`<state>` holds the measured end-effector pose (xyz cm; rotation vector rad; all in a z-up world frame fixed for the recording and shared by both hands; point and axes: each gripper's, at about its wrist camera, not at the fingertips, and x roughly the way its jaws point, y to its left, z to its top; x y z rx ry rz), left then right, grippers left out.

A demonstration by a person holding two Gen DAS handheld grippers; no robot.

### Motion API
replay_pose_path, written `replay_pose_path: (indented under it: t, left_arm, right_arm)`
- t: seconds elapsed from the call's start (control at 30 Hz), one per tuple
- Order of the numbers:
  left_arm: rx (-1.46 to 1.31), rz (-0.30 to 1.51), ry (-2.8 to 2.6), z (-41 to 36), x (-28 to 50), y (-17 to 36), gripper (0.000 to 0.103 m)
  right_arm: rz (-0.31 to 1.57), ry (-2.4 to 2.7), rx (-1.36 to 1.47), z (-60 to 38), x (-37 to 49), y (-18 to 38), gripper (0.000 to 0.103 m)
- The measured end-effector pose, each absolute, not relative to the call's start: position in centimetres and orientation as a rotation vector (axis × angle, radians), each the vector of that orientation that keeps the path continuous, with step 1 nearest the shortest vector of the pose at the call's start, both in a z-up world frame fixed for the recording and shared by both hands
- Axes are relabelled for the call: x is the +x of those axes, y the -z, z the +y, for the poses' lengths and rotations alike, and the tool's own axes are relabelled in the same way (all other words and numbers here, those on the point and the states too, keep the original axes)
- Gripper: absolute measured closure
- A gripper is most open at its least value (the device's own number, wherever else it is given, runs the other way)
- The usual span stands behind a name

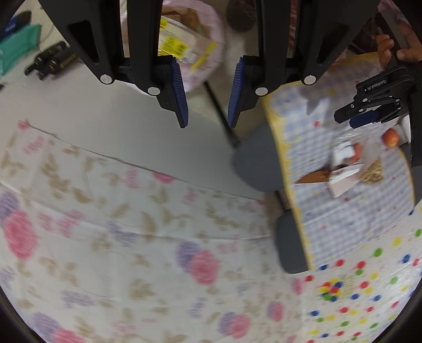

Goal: Collect trash
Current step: 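Carry both items over the bin and open both tools to drop them, then grasp the white paper with the right tool while the left tool grasps a thin white strip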

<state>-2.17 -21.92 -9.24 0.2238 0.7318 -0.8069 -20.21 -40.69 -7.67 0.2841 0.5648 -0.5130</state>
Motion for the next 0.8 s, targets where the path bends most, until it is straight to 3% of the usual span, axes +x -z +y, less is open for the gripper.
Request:
replay_pose_path:
  t: [0.23, 0.3, 0.37, 0.8]
  left_arm:
    - [0.195, 0.694, 0.588, -14.2, 1.9, 7.9, 0.037]
    - [0.183, 0.689, 0.529, -12.3, 3.3, 7.7, 0.037]
    - [0.164, 0.692, 0.483, -10.5, 4.6, 7.5, 0.037]
    - [0.093, 0.733, 0.31, -4.1, 15.4, 8.0, 0.037]
  right_arm:
    - [0.598, 0.307, 0.222, -35.6, -11.5, 7.0, 0.068]
    - [0.599, 0.265, 0.199, -34.0, -9.6, 6.6, 0.056]
    - [0.608, 0.226, 0.185, -32.9, -7.6, 6.2, 0.053]
    - [0.628, 0.102, 0.167, -28.9, 3.9, 4.8, 0.052]
